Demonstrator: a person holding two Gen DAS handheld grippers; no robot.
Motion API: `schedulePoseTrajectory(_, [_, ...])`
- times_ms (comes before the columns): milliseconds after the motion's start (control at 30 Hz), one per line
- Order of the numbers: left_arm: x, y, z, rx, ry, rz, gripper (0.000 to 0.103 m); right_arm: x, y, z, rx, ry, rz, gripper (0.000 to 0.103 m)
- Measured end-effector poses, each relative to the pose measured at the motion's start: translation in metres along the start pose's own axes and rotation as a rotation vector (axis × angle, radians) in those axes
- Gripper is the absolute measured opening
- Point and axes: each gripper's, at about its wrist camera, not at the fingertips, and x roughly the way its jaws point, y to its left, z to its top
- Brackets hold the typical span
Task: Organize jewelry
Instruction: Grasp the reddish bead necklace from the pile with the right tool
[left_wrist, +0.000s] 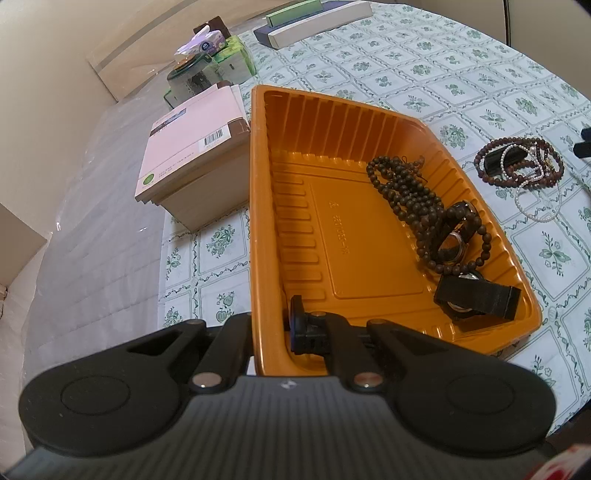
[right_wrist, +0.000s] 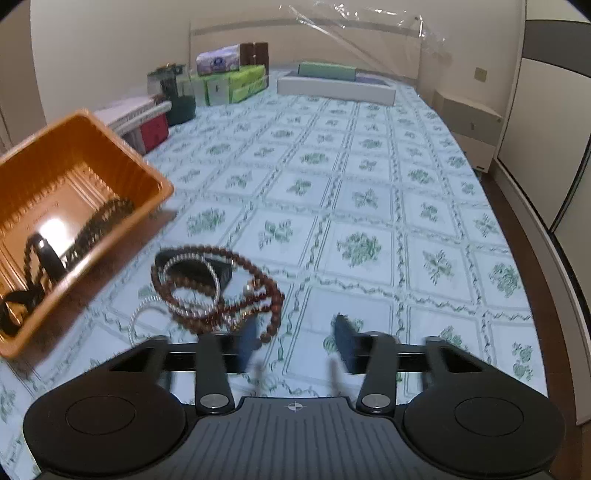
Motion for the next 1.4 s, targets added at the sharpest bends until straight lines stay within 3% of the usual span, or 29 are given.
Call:
schedulePoseTrajectory(367, [0.000,0.000,0.000,0.001,0.004,0.003,0.003,0.014,0.025,0.008,-0.008,-0.020,0.095,0.031])
schedulePoseTrajectory(767, [0.001,0.000,-0.001,0.001,0.008,0.005,0.003,0.043,0.041,0.019,-0.037,0.006,0.114,0.024])
schedulePoseTrajectory(933, [0.002,0.000,-0.001,0.001,0.008,0.005,0.003,0.055,0.047,0.025,-0.058,0.021,0.117,0.014])
schedulePoseTrajectory(1000, [0.002,0.000,-0.001,0.001,0.008,0.005,0.003,0.058,0.049,0.025,-0.068,0.030,0.117,0.000])
schedulePoseTrajectory(1133, [0.002,0.000,-0.001,-0.001,0.007,0.004,0.003,0.046,0.050,0.026,-0.066,0.012,0.123,0.000])
schedulePoseTrajectory(1400, [0.002,0.000,-0.001,-0.001,0.005,0.003,0.003,-0.018,0.055,0.035,-0.117,-0.105,0.124,0.000])
